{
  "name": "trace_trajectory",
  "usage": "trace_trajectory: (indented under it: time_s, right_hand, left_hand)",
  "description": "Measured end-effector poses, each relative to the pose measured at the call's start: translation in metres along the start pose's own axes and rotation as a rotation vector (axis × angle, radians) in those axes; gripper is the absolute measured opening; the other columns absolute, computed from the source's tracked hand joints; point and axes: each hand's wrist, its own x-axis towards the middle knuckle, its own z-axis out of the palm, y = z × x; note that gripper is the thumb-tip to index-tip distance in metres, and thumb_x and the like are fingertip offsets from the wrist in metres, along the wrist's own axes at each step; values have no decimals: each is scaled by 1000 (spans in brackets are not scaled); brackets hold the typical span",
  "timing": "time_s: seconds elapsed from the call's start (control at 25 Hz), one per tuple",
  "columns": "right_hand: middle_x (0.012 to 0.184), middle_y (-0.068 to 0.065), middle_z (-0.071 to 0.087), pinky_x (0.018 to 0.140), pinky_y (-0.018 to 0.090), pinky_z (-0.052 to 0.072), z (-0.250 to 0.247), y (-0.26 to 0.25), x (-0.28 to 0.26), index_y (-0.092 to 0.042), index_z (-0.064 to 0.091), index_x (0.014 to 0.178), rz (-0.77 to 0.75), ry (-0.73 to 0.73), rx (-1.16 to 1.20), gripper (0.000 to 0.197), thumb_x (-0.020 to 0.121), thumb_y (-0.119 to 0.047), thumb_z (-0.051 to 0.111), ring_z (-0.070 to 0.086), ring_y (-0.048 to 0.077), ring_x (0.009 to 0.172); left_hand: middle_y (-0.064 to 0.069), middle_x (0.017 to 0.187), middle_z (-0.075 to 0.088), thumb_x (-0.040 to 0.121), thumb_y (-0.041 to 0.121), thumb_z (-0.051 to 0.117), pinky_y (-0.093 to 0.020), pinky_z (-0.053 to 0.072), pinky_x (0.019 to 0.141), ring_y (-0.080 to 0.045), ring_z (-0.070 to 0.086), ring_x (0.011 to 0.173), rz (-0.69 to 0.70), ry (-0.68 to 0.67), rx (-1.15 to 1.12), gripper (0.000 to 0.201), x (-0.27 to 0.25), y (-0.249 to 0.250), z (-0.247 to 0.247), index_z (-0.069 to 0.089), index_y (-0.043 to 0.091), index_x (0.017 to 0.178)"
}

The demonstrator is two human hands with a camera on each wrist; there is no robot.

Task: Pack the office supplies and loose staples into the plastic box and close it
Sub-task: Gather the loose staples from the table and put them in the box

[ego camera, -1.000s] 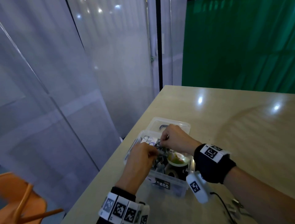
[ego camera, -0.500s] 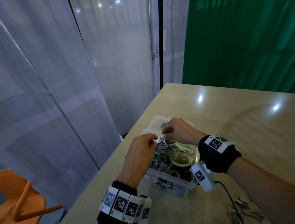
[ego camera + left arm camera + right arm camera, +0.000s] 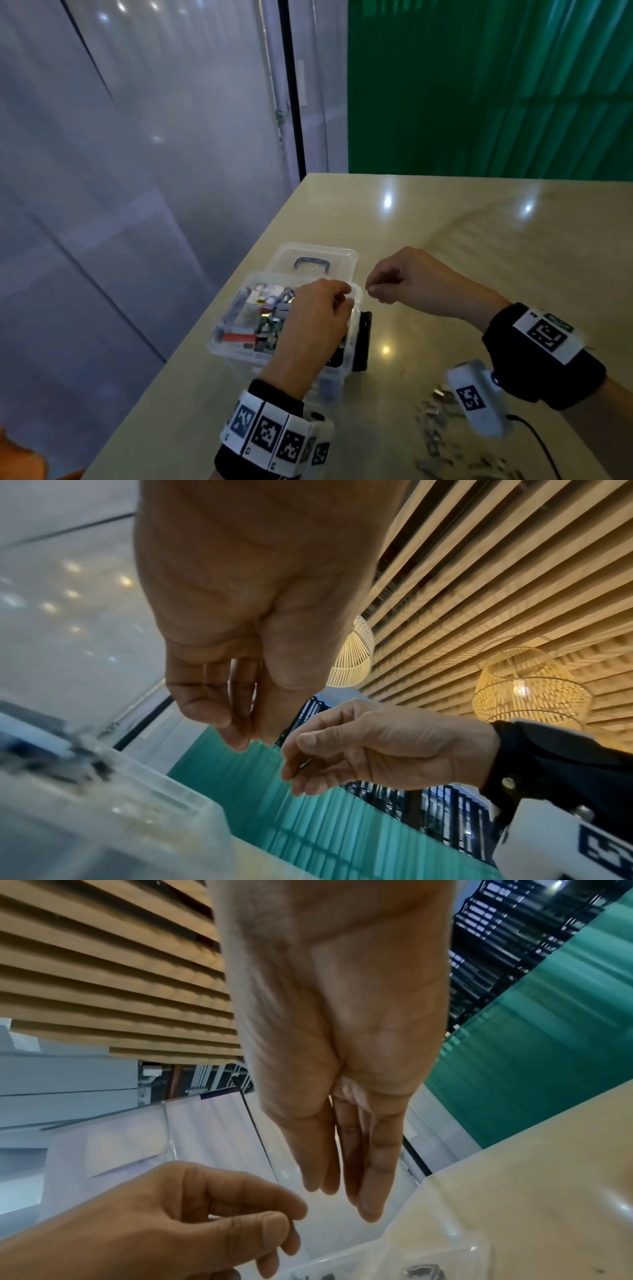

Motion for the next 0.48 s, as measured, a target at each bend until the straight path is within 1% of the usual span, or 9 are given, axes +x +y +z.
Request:
trace_trajectory:
  time_s: [0.08,0.16,0.28,0.36,0.4,0.44,0.48]
  right_hand:
    - [71,-5,73,67,26,57,-8,17,-23,-21,78,85,53,-15,2,8,90,-21,72,69,7,67]
    - [74,-2,74,69,27,58,-12,42,-49,-20,78,89,146,-38,6,8,91,-23,71,71,9,70]
    - [80,-2,75,73,30,59,-6,84,-82,-17,78,91,262,-127,-46,10,93,-23,69,70,10,74]
    - [91,-3,75,75,27,56,7,109,-95,-17,78,97,305,-171,-123,11,93,-20,68,68,9,82]
    - [99,-3,74,74,23,53,14,120,-99,-16,77,102,324,-172,-150,13,93,-20,68,67,9,87]
    - [106,-2,72,73,19,48,20,130,-103,-16,76,108,340,-161,-175,17,94,-19,68,65,10,91]
    - [114,0,69,74,19,45,27,139,-106,-15,73,116,354,-149,-204,23,94,-19,66,63,12,96]
  left_hand:
    - [-4,101,73,95,24,64,-20,44,81,-13,64,91,53,-46,5,28,-2,21,17,71,14,120]
    - [-4,103,72,95,25,64,-22,45,82,-15,65,94,98,-113,3,29,-9,40,42,71,14,120]
    - [-4,106,71,94,26,63,-29,51,88,-15,65,95,111,-274,1,28,-23,54,86,71,15,119]
    - [-3,109,70,94,27,63,-33,53,91,-16,65,97,85,-387,46,29,-31,50,113,71,16,120]
    - [-3,112,69,94,28,63,-33,53,92,-16,64,99,57,-436,59,30,-34,46,125,70,17,122]
    - [-4,116,68,95,28,63,-33,52,93,-17,63,102,25,-478,74,32,-36,42,135,68,17,124]
    - [-5,121,65,95,28,63,-33,51,94,-19,62,107,-2,-511,93,34,-38,38,143,66,17,127]
